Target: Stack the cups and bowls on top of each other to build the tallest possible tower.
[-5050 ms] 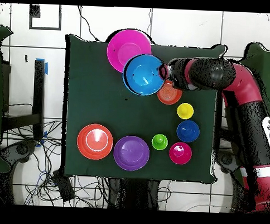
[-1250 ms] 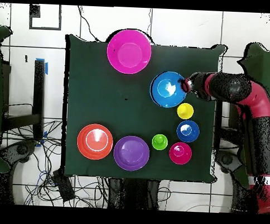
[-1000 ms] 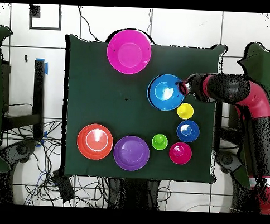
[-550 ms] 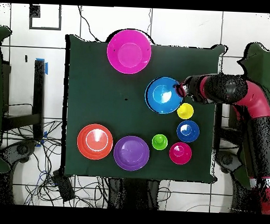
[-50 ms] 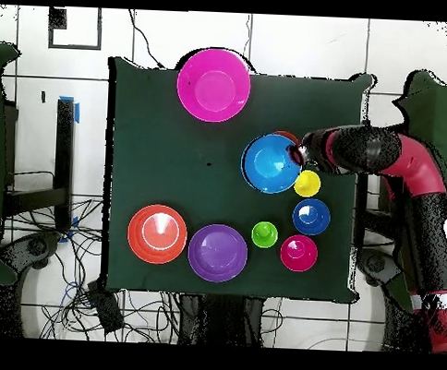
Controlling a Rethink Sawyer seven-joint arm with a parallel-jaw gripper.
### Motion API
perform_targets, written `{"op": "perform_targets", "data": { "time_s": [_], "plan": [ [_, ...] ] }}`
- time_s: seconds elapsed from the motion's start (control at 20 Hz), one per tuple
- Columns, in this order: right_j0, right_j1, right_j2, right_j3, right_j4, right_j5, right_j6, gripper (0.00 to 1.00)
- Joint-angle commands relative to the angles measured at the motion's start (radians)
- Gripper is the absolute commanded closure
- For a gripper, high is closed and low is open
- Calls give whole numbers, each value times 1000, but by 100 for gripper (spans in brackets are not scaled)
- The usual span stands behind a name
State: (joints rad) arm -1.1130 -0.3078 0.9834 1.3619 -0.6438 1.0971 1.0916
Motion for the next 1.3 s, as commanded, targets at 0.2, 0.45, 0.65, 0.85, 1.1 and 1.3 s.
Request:
{"op": "perform_targets", "data": {
  "time_s": [0.2,0.45,0.65,0.85,1.1,1.3],
  "plan": [
    [49,31,-86,-34,-78,17,-255,100],
    [46,19,-81,-33,-79,27,-278,100],
    [45,24,-77,-56,-78,46,-309,100],
    [51,27,-70,-79,-71,65,-327,100],
    [43,11,-63,-67,-54,95,-336,100],
    [32,-28,-53,-28,-20,135,-312,100]
  ]
}}
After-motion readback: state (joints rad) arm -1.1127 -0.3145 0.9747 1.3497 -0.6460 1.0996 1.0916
